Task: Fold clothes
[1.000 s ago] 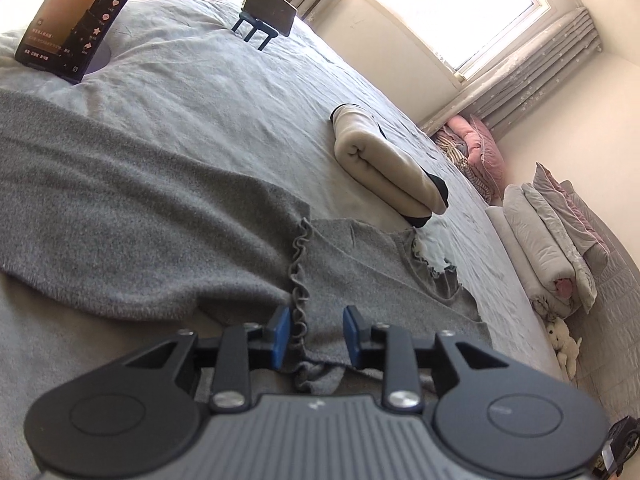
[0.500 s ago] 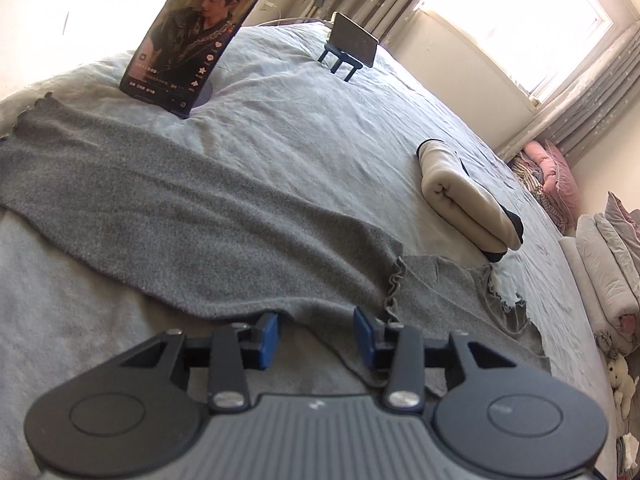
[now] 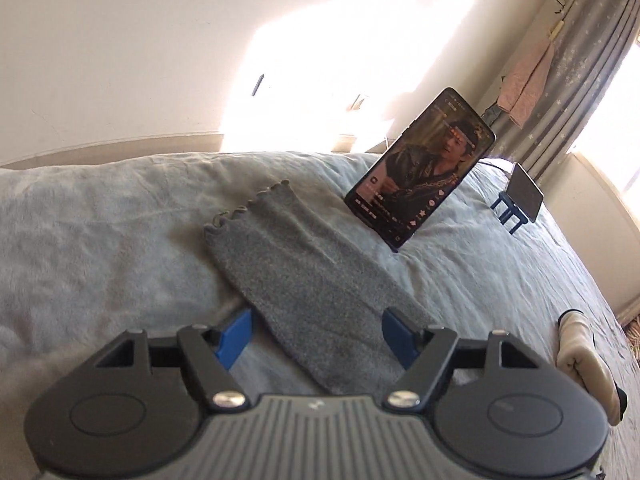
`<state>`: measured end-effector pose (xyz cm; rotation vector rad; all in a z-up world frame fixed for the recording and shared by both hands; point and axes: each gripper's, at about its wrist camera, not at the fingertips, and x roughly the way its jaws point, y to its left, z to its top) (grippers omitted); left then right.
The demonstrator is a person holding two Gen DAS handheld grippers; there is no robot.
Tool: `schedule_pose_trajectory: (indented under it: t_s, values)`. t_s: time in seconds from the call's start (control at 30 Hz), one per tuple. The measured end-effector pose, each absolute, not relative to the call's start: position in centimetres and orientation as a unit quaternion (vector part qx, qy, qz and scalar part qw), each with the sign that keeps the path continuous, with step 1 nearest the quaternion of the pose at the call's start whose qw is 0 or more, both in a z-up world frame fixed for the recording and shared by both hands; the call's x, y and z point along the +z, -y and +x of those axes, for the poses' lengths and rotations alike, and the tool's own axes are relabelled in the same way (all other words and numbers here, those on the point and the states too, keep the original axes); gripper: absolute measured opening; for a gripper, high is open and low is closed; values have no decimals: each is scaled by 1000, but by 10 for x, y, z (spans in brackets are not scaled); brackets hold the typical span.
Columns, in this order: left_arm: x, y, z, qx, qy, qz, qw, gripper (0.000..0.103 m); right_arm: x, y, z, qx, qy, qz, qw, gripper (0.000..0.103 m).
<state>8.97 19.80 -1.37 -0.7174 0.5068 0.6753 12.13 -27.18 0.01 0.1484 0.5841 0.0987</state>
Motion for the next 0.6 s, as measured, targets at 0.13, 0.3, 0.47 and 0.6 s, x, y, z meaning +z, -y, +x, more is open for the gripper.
schedule_pose_trajectory:
  t_s: [0.13, 0.3, 0.47, 0.6]
  values:
    - [-18, -199, 88, 333, -216, -336, 854, 73, 5, 257, 125, 66, -284, 72, 954, 88]
    - [-24, -204, 85, 340, -185, -344, 855, 74, 3, 238, 125, 79, -271, 56, 958, 103]
    - [-29, -209, 79, 341, -154, -370, 850, 73, -7, 227, 125, 87, -278, 41, 956, 103]
    - [-31, -212, 75, 356, -140, -379, 843, 61, -16, 225, 123, 92, -286, 37, 953, 103]
